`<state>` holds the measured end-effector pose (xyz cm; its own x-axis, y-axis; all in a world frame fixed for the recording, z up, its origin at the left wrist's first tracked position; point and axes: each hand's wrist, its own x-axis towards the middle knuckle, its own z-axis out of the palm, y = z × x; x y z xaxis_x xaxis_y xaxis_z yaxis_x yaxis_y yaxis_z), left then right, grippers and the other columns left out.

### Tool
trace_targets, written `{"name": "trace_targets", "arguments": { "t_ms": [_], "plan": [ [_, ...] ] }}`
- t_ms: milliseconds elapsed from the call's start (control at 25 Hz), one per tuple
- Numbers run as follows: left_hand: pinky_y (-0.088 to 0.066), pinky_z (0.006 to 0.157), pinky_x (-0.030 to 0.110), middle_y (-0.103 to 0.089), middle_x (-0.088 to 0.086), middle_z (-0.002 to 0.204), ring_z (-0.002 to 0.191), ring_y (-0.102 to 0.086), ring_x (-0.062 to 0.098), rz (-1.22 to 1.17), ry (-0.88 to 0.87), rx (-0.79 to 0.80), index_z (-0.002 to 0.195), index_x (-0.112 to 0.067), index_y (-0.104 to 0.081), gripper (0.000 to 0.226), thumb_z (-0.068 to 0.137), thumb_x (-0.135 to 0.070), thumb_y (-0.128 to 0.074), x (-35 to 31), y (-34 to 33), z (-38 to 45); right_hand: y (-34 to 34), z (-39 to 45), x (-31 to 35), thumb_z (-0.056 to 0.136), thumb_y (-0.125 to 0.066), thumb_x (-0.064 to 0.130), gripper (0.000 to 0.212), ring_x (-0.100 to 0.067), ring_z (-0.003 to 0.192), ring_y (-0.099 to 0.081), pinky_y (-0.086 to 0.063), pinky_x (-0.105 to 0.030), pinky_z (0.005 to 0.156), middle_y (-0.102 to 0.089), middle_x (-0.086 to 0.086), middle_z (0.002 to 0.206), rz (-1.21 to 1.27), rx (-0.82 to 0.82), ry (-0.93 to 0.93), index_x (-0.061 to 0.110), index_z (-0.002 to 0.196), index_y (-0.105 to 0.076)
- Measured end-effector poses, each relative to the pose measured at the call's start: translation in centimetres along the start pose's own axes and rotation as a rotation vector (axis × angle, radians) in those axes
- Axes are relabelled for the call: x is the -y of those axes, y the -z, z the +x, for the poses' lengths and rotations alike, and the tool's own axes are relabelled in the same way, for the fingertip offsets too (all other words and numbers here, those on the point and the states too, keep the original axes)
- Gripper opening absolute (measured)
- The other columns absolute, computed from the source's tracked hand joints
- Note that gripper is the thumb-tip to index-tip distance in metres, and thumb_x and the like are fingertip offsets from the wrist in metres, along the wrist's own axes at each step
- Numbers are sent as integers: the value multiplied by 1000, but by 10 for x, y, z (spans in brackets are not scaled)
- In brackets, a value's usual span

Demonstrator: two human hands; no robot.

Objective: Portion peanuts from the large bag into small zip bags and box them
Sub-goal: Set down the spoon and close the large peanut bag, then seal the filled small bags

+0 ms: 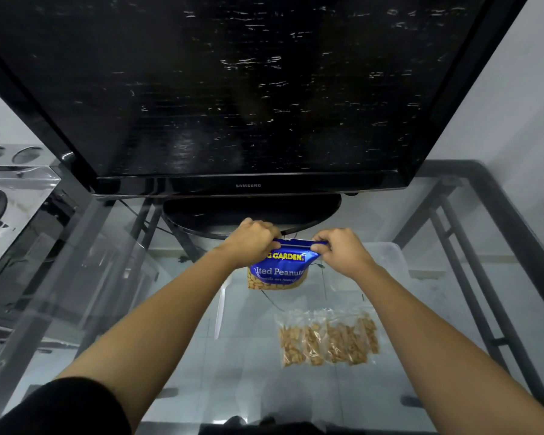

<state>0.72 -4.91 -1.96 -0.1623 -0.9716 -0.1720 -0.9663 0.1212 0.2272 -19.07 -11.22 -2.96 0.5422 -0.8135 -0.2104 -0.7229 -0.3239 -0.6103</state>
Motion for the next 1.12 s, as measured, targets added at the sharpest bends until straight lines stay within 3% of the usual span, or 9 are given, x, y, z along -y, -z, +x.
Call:
{"name": "trace_targets", "arguments": {
  "t_ms": [360,520,640,760,800,880,1000,1120],
  "plan": [
    [-28,90,25,-62,7,116,110,-53,19,-15,89,-73,115,-10,-57,28,95,-27,-46,54,-2,-31,0,5,-3,90,-56,25,26,-19,114,-52,-49,-25,75,-63,-12,116,-31,14,11,8,110,-59],
    [-31,92,30,-62,5,118,112,-52,20,46,116,-129,118,-13,-58,31,94,-30,-49,52,-4,-33,-1,8,-3,91,-56,26,29,-20,115,-52,-49,-27,77,-61,-12,119,-57,20,9,10,115,-57],
    [-35,91,34,-57,6,121,111,-49,22,-62,166,-362,128,-14,-50,43,89,-33,-56,34,-5,-49,2,-3,-1,90,-57,25,39,-20,120,-46,-43,-26,84,-52,-8,127,-125,-39,100,12,126,-50],
    [-35,78,17,-62,9,98,88,-52,13,-337,122,-594,111,-7,-58,32,89,-28,-53,-2,-34,-79,-13,-37,-7,89,-57,17,29,-21,107,-49,-37,-23,80,-54,-9,111,-35,-326,220,9,117,-54],
    [-36,73,16,-62,10,89,80,-50,8,-409,108,-565,102,-5,-61,24,88,-23,-53,-16,-50,-88,-25,-50,-12,88,-56,14,22,-20,99,-51,-40,-25,78,-55,-7,103,1,-365,234,9,109,-57],
    [-45,72,25,-64,11,87,73,-52,10,-487,125,-404,95,-5,-64,15,88,-15,-56,-33,-86,-96,-55,-71,-26,88,-55,11,15,-19,90,-54,-47,-32,78,-57,-5,95,6,-275,235,9,101,-62],
    [-49,86,35,-60,13,111,90,-62,25,-483,331,-173,117,-9,-61,28,92,-20,-54,-44,-129,-87,-94,-81,-44,91,-52,17,26,-24,103,-54,-44,-32,90,-56,-9,106,-72,-49,153,10,115,-61],
    [-46,92,33,-50,12,121,103,-57,27,-453,419,-94,124,-11,-56,35,91,-23,-57,-51,-147,-77,-112,-80,-47,91,-53,24,39,-25,112,-45,-43,-35,96,-49,-10,115,-153,-6,83,11,128,-52]
  ]
}}
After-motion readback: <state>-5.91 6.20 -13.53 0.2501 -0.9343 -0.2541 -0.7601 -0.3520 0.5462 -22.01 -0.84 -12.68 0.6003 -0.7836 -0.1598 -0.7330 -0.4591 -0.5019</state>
